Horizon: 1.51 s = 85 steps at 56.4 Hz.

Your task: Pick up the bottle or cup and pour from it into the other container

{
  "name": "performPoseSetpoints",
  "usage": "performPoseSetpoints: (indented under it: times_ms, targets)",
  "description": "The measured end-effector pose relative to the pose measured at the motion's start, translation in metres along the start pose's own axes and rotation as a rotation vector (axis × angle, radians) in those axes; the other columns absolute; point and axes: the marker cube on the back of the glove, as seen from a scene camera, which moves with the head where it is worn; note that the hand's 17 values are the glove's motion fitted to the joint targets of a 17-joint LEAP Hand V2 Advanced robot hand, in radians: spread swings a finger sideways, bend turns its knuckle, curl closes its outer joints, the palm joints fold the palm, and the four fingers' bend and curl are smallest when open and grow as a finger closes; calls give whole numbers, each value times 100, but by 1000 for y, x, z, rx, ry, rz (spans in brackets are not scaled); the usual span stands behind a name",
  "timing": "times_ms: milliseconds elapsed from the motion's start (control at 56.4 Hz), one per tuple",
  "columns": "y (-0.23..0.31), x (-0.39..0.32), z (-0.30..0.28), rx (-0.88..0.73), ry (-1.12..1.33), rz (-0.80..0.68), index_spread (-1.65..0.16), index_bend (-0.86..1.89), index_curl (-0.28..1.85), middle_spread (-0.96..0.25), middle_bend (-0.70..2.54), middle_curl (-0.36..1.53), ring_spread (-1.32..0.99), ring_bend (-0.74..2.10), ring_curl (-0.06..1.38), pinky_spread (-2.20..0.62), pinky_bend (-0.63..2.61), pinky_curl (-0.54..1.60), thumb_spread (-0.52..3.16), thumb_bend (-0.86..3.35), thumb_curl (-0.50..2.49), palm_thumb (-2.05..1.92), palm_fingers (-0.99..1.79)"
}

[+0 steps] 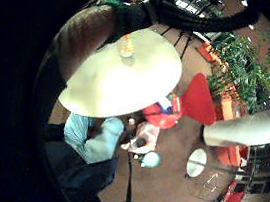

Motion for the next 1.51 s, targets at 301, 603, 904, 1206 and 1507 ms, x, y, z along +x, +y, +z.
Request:
performPoseSetpoints:
  times_ms: [301,603,904,1206,1507]
  targets:
    - [25,4,-1,-38,-2,-49,-38,16,23,-9,26,22,5,26,18,29,34,22,87,1,17,25,57]
    - [22,11,0,-35,-4,-155,-40,14,25,-8,22,28,6,25,23,31,33,28,96,-3,23,26,55]
    - [-33,8,29,21,-38,8,-38,13,26,-1,19,30,14,16,22,34,45,34,94,-4,27,24,36]
    - [-106,10,70,-44,-120,-158,-38,13,24,5,22,32,18,16,18,36,55,37,87,-3,30,22,19]
    - [-198,-7,141,-46,-336,-89,-36,12,23,9,24,33,20,18,17,36,63,38,81,-4,31,21,10]
